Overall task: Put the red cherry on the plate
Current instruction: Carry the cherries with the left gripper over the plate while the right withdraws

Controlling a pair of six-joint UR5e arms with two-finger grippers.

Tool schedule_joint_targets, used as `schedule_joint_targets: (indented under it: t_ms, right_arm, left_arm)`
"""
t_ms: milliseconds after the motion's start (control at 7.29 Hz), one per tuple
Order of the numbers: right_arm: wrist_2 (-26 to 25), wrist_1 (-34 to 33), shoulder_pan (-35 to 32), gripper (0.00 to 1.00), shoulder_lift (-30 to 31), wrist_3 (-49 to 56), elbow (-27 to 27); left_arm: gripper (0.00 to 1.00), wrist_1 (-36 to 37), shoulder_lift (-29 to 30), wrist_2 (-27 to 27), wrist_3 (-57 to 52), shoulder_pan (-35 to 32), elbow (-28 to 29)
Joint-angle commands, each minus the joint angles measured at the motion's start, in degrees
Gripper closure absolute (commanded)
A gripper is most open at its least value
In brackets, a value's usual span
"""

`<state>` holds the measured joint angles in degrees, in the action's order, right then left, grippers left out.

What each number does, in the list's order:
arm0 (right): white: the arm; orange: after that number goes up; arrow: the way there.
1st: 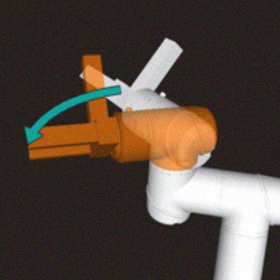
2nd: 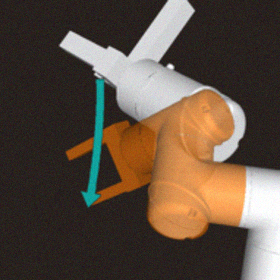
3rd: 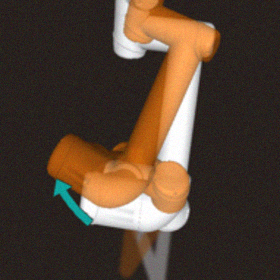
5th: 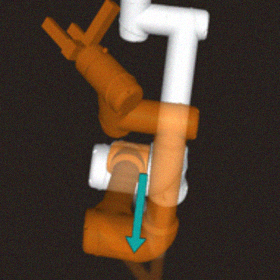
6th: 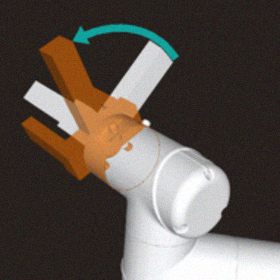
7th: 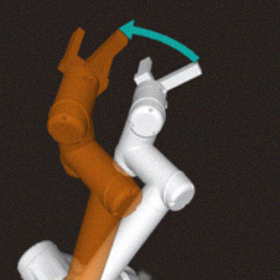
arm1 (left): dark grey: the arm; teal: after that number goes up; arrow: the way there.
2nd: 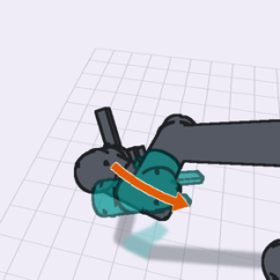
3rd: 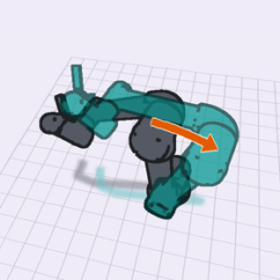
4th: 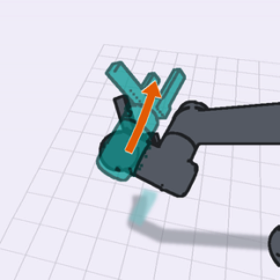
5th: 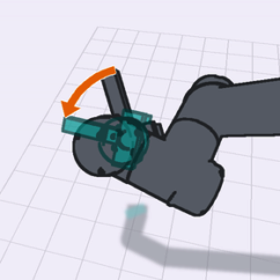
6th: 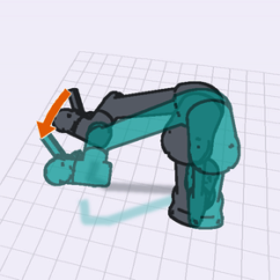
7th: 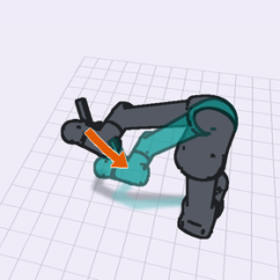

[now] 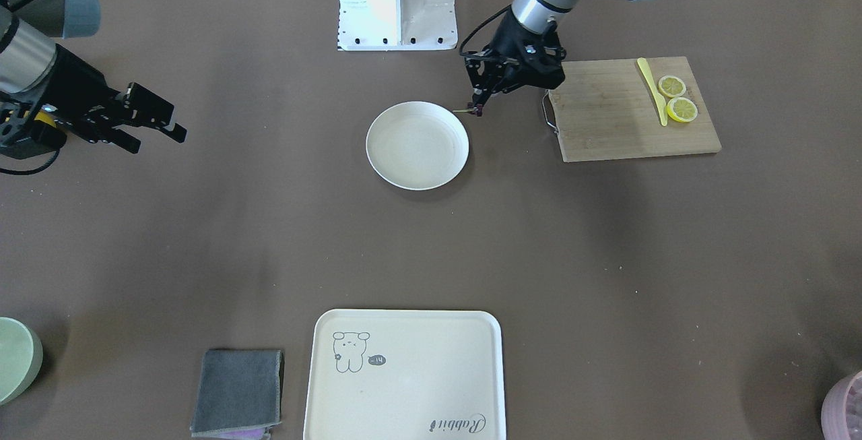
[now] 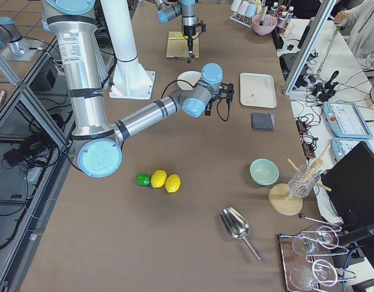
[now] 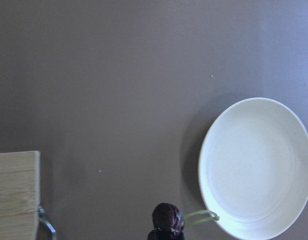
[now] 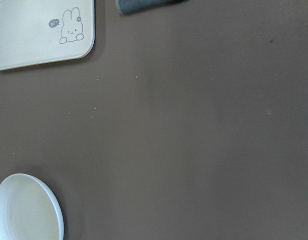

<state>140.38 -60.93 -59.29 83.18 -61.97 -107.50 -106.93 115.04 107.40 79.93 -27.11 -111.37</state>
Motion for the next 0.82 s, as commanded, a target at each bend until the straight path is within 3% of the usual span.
schedule_joint_targets:
  t_ms: [0,137,549,686]
  right_arm:
    - [3.3,-0.1,-4.9,0.0,4.8,9.0,0.6]
    - [4.2,-0.1,-6.3,0.0,5.9,10.9,0.5]
    - [4.7,0.0,-6.9,0.0,7.2,11.0,0.4]
    - [4.7,0.0,-7.0,0.0,7.5,11.0,0.1]
  left_arm:
    - [1.0,0.3,8.3,-7.2,3.6,5.6,7.6]
    - [1.0,0.1,10.1,-7.5,3.5,5.7,10.5]
    - [1.0,-0.1,9.8,-7.6,1.0,5.4,12.0]
    - [0.94,0.2,9.7,-7.6,1.5,5.3,12.0]
